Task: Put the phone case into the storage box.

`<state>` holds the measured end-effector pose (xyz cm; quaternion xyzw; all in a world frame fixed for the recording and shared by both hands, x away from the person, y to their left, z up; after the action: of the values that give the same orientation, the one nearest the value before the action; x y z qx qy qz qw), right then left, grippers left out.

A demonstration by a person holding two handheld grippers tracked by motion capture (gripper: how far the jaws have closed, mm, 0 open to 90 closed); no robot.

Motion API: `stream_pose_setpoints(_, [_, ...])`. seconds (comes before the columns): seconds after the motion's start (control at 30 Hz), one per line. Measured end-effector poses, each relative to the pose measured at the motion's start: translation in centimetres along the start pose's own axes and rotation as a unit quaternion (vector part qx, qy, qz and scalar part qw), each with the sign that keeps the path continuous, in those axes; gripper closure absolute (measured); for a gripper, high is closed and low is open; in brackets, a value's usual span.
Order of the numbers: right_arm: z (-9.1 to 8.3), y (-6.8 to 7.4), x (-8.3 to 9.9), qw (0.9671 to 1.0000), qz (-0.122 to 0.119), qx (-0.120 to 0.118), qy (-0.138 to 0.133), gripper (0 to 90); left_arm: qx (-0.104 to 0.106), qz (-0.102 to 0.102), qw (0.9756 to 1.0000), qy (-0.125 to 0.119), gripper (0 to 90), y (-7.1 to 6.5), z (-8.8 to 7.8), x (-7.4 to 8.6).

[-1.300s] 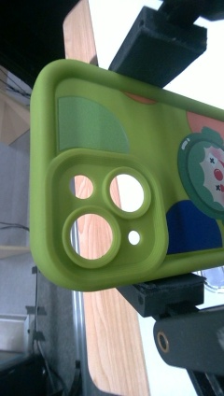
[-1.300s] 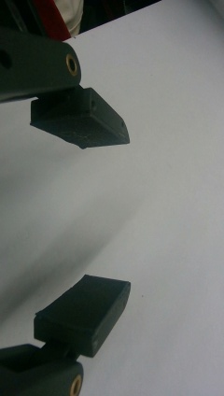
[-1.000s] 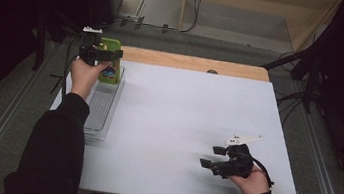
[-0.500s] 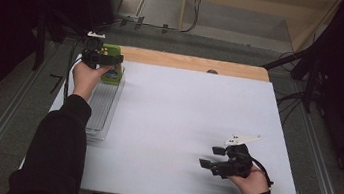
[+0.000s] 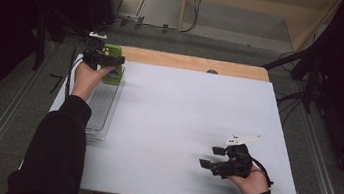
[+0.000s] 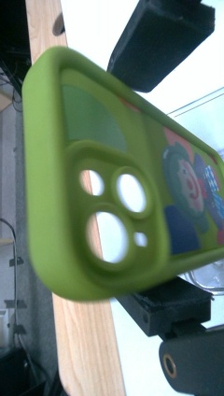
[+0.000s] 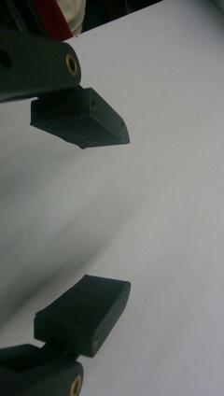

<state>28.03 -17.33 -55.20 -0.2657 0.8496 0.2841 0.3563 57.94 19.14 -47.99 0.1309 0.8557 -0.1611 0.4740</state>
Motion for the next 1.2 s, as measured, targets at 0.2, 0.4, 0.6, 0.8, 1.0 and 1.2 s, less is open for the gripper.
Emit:
stream_pose_setpoints(0.2, [0.0,0.1,0.0,1.0000,0.002,0.001,0.000,23.6,0.001,0.015,0.9998,0.013,2.9,0.0,-0.2,0.3])
stream_pose_setpoints(0.4, [-0.1,0.2,0.0,1.0000,0.000,0.001,0.000,23.6,0.011,0.005,0.9999,0.011,1.8,0.1,-0.6,0.2])
stream_pose_setpoints(0.6, [-0.1,0.2,0.0,1.0000,0.000,0.002,0.001,23.6,0.010,0.000,0.9998,0.018,1.8,0.1,-0.9,0.2])
stream_pose_setpoints(0.8, [-0.1,0.2,0.0,1.0000,0.000,0.003,0.001,23.6,0.017,-0.005,0.9994,0.028,1.8,0.2,-1.4,0.4])
stream_pose_setpoints(1.0, [-0.1,0.2,0.0,1.0000,0.001,0.003,0.000,23.6,0.023,-0.004,0.9992,0.031,1.8,0.0,-1.9,0.4])
stream_pose_setpoints(1.2, [-0.1,0.1,-0.1,1.0000,0.000,0.005,-0.002,23.6,0.034,0.014,0.9985,0.040,1.8,-0.3,-2.7,0.6])
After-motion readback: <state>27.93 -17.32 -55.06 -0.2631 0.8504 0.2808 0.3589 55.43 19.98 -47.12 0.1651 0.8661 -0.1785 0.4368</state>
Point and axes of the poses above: each handheld gripper's, and its own axes: z roughly forward along the jaws, x roughly out of its underside, y roughly to its left, the point moved 9 cm from there along z, roughly forward along the jaws, and after that the axes turned 10 degrees about -y, right-handed, at the moved point
